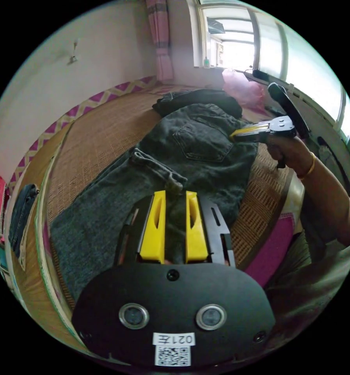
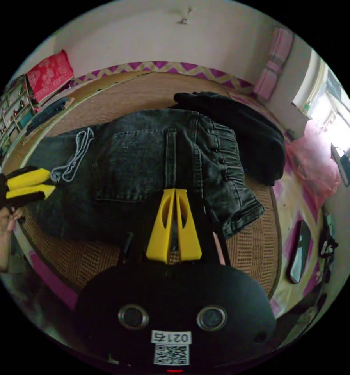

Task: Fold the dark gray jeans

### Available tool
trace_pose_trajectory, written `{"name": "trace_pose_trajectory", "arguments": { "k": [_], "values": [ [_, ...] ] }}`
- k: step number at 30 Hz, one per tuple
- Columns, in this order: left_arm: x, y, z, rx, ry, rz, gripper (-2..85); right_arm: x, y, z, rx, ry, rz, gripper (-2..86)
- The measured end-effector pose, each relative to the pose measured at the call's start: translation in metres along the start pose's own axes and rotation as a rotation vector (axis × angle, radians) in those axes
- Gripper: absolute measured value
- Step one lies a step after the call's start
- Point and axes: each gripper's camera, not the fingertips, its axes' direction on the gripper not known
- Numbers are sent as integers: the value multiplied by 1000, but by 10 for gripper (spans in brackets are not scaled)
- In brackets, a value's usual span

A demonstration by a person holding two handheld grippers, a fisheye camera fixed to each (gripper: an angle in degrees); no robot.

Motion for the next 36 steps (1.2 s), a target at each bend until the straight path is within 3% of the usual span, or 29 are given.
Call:
{"name": "trace_pose_trajectory", "arguments": {
  "k": [4, 10, 15, 18, 25, 28, 31, 36],
  "values": [
    [-9, -12, 16, -62, -68, 9, 103, 10, -2, 4, -2, -90, 41, -5],
    [-44, -11, 13, -79, -39, -36, 69, -1, -3, 7, 0, -55, 26, -5],
    [-124, 26, -38, 151, 213, -293, 13, 0, -4, 8, 0, -72, 35, -6],
    [-197, 74, -104, 363, 302, -453, -2, -1, -4, 9, 0, -74, 36, -6],
    [-376, 269, -277, 628, -18, -837, -8, 1, -5, 8, 1, -87, 42, -6],
    [-440, 361, -306, 594, -152, -1034, -8, 3, -5, 8, 0, -95, 47, -6],
    [-492, 419, -276, 418, -37, -1170, -9, 2, -5, 6, -1, -84, 44, -6],
    [-526, 444, -264, 463, 41, -1200, -9, 11, -5, 3, -14, -137, 116, -7]
  ]
}}
